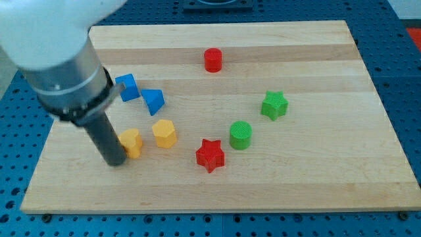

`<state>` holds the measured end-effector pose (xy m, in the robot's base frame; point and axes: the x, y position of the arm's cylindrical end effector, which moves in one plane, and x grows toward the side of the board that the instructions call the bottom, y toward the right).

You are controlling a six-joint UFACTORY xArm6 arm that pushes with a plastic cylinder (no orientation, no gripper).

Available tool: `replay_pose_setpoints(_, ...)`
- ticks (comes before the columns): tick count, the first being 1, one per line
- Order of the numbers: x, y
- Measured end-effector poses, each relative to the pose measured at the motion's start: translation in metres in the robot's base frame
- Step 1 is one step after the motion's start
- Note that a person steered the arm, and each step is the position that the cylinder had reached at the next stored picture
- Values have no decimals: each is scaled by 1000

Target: Slightly move the blue cube to the center

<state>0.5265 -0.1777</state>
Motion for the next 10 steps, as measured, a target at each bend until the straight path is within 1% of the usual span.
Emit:
replay_pose_setpoints(1,-44,-19)
replay_pose_setpoints(3,-77,-27)
replay_pose_setpoints(4,-114,-22)
replay_pose_setpoints(6,-131,-18)
replay_pose_setpoints(7,-148,-4)
replay_pose_setpoints(8,-156,13)
replay_pose_setpoints(10,-156,25)
